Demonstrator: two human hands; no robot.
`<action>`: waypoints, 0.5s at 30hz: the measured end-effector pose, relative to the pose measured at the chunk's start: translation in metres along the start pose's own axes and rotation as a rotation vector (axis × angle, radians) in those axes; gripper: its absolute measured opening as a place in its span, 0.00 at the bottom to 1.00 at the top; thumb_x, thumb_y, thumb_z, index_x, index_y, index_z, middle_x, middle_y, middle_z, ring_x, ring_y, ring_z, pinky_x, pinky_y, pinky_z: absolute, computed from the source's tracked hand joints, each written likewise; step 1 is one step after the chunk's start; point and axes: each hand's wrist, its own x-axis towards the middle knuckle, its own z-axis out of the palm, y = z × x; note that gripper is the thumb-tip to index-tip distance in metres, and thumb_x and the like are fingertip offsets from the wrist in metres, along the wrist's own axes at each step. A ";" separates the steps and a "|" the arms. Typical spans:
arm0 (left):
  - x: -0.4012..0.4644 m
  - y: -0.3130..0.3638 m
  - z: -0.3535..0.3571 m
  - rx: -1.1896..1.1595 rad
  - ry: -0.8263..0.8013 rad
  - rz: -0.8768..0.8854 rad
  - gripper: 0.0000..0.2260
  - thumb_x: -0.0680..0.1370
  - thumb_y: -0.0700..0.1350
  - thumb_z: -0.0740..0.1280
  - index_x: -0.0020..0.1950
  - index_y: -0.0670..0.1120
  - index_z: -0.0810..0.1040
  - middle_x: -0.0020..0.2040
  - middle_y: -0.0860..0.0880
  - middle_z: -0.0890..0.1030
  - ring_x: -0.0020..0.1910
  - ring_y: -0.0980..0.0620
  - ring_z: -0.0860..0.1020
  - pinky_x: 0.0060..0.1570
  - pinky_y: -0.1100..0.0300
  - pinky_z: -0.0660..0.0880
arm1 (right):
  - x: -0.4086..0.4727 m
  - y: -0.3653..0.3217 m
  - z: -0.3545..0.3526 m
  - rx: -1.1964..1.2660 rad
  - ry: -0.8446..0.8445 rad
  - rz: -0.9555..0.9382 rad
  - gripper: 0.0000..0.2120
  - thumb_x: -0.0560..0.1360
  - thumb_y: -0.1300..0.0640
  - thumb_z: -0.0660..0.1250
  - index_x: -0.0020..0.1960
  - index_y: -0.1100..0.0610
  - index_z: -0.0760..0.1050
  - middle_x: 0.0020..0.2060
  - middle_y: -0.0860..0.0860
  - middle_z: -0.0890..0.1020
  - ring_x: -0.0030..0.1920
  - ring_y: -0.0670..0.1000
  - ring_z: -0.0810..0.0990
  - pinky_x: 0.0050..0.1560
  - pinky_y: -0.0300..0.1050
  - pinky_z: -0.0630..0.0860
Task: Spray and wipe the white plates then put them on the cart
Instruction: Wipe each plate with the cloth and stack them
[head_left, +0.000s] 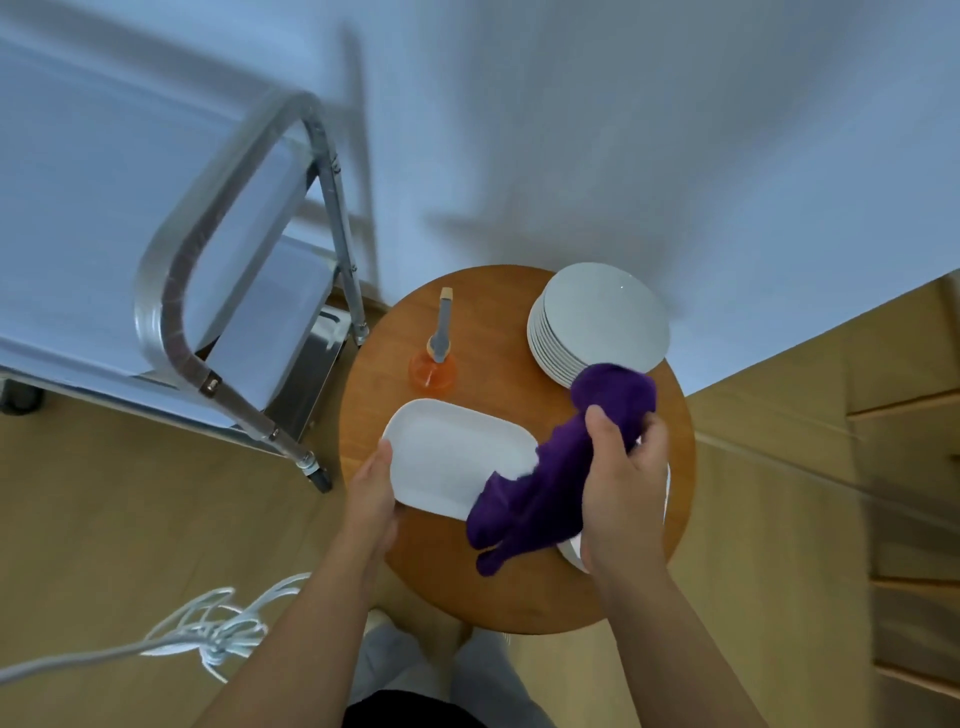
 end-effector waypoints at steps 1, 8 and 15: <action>-0.008 0.011 0.008 -0.054 0.006 0.002 0.17 0.81 0.56 0.58 0.65 0.50 0.73 0.58 0.45 0.79 0.57 0.43 0.77 0.58 0.41 0.76 | 0.000 -0.010 0.000 0.032 -0.011 -0.022 0.13 0.75 0.54 0.66 0.58 0.44 0.68 0.41 0.44 0.80 0.41 0.44 0.81 0.34 0.33 0.76; -0.077 0.075 0.059 -0.309 -0.064 0.139 0.18 0.80 0.59 0.57 0.66 0.52 0.72 0.56 0.46 0.79 0.55 0.45 0.78 0.43 0.52 0.81 | 0.003 -0.038 -0.005 -0.492 -0.147 -0.120 0.27 0.75 0.57 0.66 0.70 0.54 0.59 0.61 0.53 0.70 0.58 0.52 0.73 0.46 0.36 0.74; -0.146 0.093 0.081 -0.373 -0.197 0.245 0.09 0.79 0.58 0.59 0.49 0.57 0.76 0.40 0.52 0.85 0.47 0.46 0.82 0.36 0.53 0.81 | -0.005 -0.043 0.002 -0.960 0.088 -0.354 0.39 0.78 0.37 0.49 0.76 0.59 0.37 0.76 0.59 0.45 0.76 0.59 0.43 0.74 0.51 0.40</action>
